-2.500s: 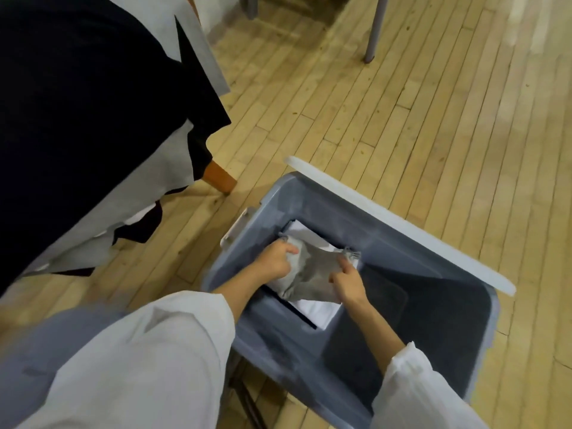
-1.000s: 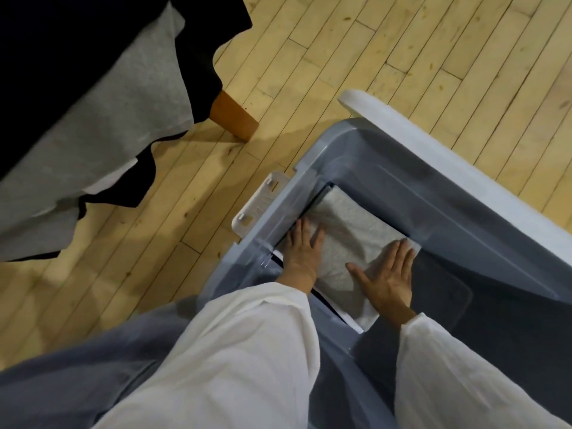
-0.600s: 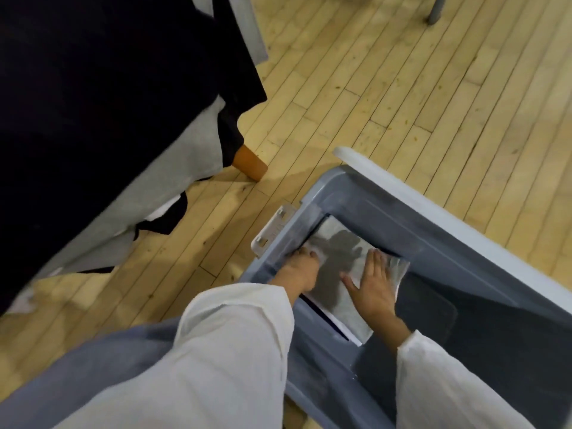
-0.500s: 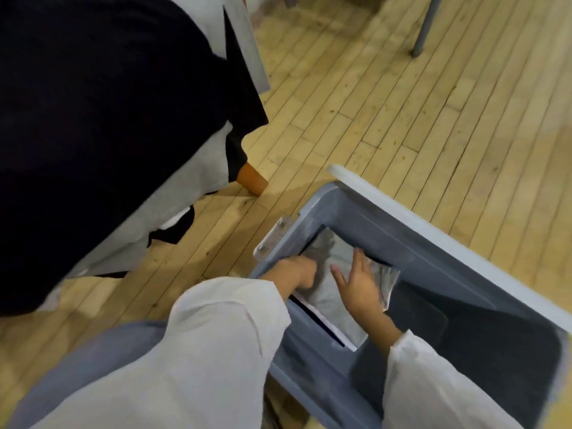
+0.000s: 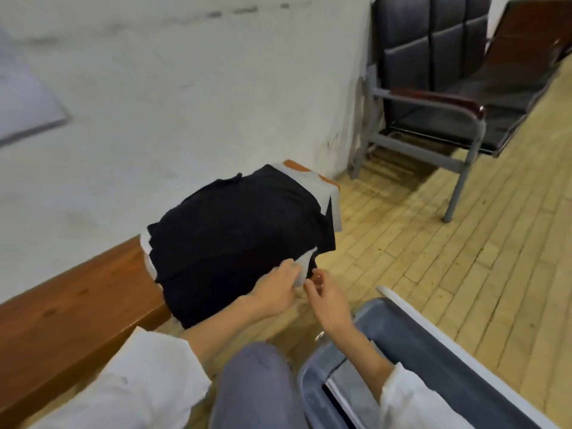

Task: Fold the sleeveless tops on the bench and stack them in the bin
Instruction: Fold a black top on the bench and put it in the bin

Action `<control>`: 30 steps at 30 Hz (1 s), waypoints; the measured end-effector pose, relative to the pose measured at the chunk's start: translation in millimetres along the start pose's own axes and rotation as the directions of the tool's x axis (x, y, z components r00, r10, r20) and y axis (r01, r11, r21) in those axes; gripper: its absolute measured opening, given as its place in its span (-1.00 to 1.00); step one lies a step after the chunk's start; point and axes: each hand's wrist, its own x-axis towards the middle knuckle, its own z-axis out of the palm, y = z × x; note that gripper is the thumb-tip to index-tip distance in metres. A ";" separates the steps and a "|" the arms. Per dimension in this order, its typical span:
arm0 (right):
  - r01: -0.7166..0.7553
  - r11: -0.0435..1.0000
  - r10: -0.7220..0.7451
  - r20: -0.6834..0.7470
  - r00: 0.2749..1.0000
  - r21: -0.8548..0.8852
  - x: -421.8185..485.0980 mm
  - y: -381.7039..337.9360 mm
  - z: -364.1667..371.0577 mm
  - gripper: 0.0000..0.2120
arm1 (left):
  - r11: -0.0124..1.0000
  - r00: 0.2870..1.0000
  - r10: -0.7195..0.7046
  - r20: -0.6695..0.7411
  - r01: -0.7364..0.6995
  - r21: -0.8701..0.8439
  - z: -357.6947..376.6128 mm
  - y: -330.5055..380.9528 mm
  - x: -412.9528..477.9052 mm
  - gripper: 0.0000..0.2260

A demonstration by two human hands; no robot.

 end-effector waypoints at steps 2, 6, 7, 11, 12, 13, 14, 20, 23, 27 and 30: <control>0.068 0.997 -0.065 0.054 0.996 -0.045 5.0 -26.5 13.7 -0.66 | 0.996 0.990 -0.093 -0.108 0.092 -0.010 -13.3 -24.7 -19.8 -0.54; 0.133 0.987 -0.117 0.163 0.980 -0.089 15.6 -72.9 52.2 -0.63 | 0.971 0.929 -0.239 -0.281 0.222 -0.091 -29.7 -76.5 -55.0 -0.57; 0.145 0.985 -0.126 0.184 0.975 -0.092 19.0 -85.2 65.4 -0.63 | 0.961 0.907 -0.275 -0.319 0.256 -0.101 -32.6 -90.7 -65.2 -0.58; 0.172 0.976 -0.136 0.242 0.961 -0.132 31.1 -121.4 113.4 -0.65 | 0.937 0.880 -0.310 -0.359 0.347 0.041 -28.1 -135.3 -93.6 -0.59; 0.187 0.973 -0.148 0.255 0.956 -0.137 33.4 -128.2 123.0 -0.66 | 0.926 0.855 -0.333 -0.397 0.375 0.031 -25.6 -144.6 -96.6 -0.59; 0.207 0.968 -0.163 0.268 0.950 -0.144 36.8 -136.2 135.4 -0.66 | 0.907 0.808 -0.385 -0.446 0.422 -0.018 -26.3 -155.6 -99.3 -0.59; 0.233 0.960 -0.185 0.275 0.944 -0.154 39.8 -140.5 144.6 -0.67 | 0.874 0.745 -0.460 -0.482 0.475 -0.100 -27.2 -162.7 -100.8 -0.62; 0.278 0.935 -0.215 0.270 0.938 -0.222 54.2 -159.6 176.9 -0.69 | 0.757 0.705 -0.643 -0.298 0.527 -0.387 -41.2 -210.9 -95.4 -0.73; 0.342 0.886 -0.250 0.299 0.921 -0.314 57.6 -164.3 185.6 -0.61 | 0.699 0.700 -0.672 -0.242 0.489 -0.522 -50.3 -221.2 -84.3 -0.84; 0.467 0.754 -0.333 0.343 0.878 -0.463 56.7 -164.7 193.9 -0.60 | 0.413 0.664 -0.726 -0.178 0.214 -0.885 -61.8 -204.5 -72.5 -0.81; 0.445 0.823 -0.385 0.230 0.894 -0.353 55.3 -169.3 200.1 -0.81 | 0.170 0.708 -0.692 -0.139 -0.027 -0.985 -69.1 -198.6 -74.6 -0.85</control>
